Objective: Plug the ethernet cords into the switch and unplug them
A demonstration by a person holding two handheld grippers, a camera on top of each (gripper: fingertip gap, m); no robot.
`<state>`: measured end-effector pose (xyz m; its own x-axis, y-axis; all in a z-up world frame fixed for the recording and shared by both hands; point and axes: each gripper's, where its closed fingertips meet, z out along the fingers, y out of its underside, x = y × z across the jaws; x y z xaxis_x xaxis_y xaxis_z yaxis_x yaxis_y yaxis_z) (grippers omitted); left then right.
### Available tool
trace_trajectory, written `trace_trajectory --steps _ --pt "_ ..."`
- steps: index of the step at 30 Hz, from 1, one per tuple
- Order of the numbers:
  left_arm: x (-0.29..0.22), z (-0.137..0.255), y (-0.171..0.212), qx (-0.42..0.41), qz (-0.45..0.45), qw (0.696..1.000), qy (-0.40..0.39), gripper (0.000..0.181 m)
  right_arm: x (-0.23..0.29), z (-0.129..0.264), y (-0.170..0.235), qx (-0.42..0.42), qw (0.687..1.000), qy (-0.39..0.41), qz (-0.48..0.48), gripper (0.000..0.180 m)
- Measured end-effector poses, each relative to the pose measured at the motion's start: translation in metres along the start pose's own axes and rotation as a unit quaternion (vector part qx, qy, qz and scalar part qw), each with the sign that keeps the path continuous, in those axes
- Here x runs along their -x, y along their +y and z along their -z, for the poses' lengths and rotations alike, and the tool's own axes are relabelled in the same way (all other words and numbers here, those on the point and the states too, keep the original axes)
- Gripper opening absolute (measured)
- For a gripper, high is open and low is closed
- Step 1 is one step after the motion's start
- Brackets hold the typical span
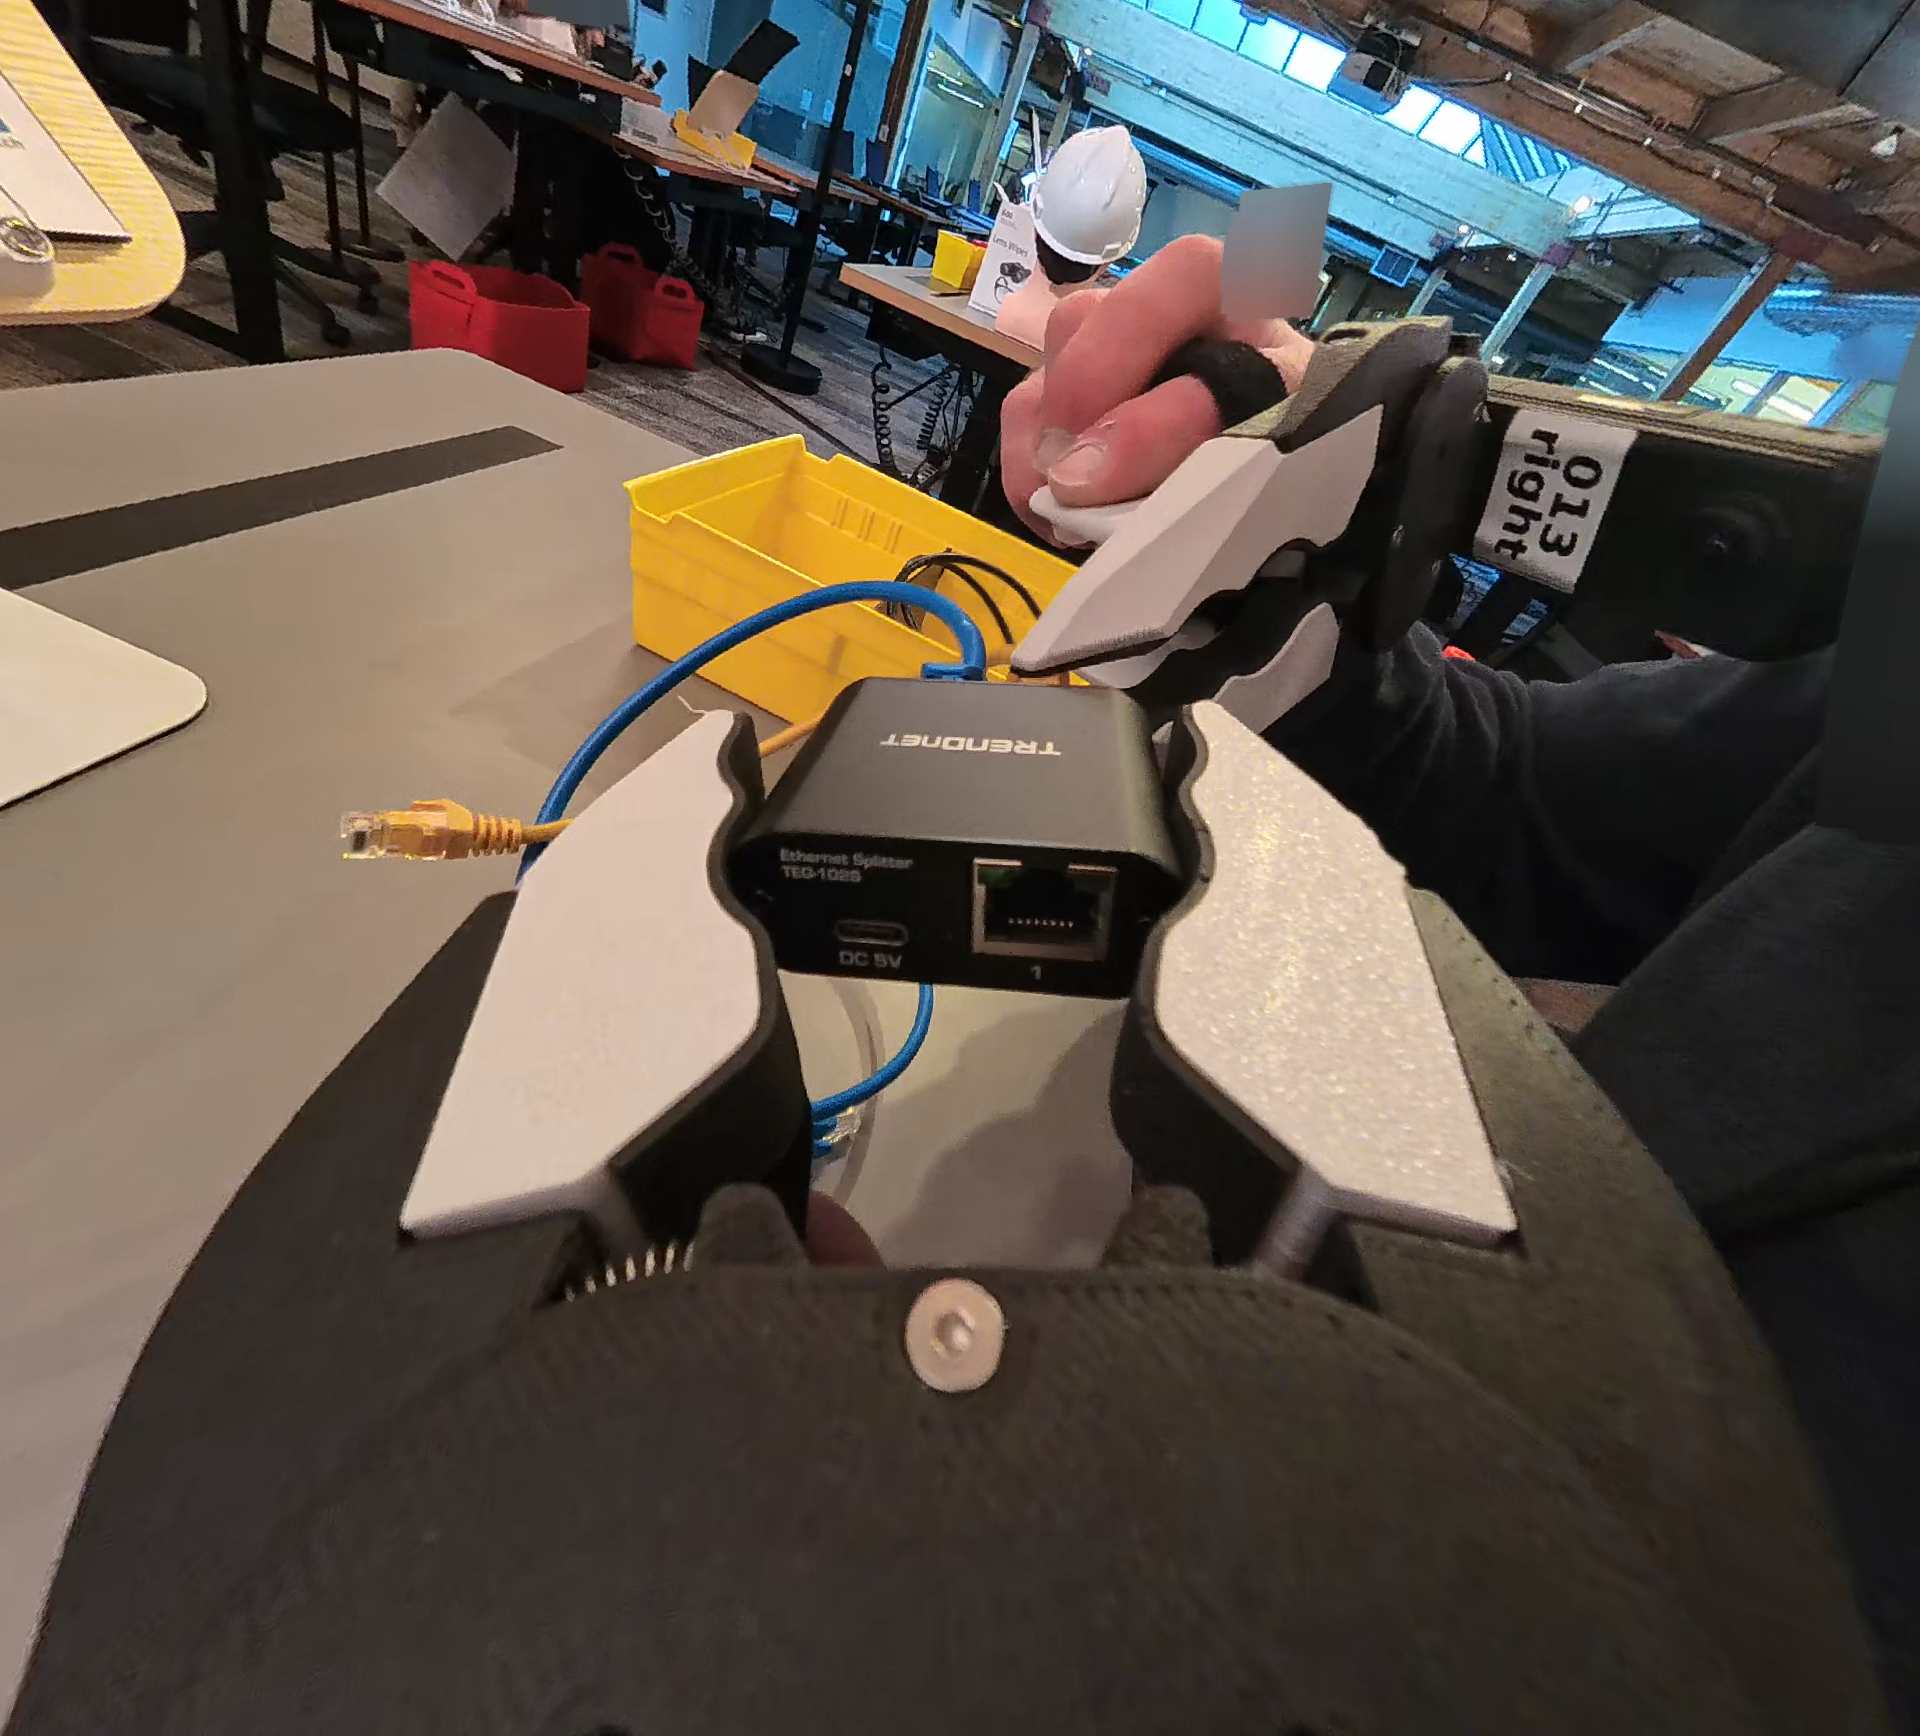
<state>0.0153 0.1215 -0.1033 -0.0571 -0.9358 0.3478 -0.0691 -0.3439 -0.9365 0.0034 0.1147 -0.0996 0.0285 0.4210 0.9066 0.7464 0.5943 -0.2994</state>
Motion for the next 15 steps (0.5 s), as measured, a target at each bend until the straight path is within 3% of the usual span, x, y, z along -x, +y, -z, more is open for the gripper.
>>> trace_trajectory --steps 15 --pt "0.01 -0.001 0.01 0.01 0.013 1.0 -0.016 0.074 0.015 -0.011 0.01 0.079 0.991 -0.098 0.043 0.01"
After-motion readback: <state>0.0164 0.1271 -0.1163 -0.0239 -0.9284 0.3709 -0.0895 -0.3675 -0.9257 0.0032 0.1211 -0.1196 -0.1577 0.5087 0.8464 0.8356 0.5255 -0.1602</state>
